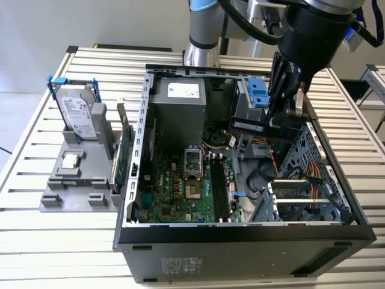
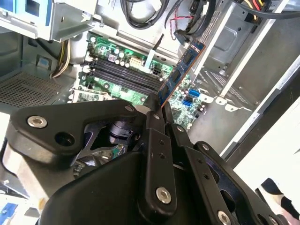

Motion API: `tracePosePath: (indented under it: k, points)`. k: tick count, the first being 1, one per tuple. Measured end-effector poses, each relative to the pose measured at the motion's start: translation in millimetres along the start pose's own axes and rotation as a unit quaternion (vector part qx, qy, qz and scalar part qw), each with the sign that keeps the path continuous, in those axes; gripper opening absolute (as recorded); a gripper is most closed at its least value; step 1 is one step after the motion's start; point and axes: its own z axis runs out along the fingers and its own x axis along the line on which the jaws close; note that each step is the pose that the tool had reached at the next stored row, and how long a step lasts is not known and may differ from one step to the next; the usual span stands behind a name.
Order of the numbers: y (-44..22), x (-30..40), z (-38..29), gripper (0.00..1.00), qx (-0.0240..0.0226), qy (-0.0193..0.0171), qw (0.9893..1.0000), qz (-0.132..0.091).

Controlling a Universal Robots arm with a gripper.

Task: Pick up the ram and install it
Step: 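Insert the ram into the slot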

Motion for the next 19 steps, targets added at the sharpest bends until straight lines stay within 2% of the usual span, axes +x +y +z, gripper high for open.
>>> tracePosePath:
  k: [10,19]
  points:
    - [0.0,0.0,0.0,0.0,0.0001,-0.0007,0.9997,0.025]
    - [0.0,0.0,0.0,0.0,0.0001,-0.0013,0.9988,0.048]
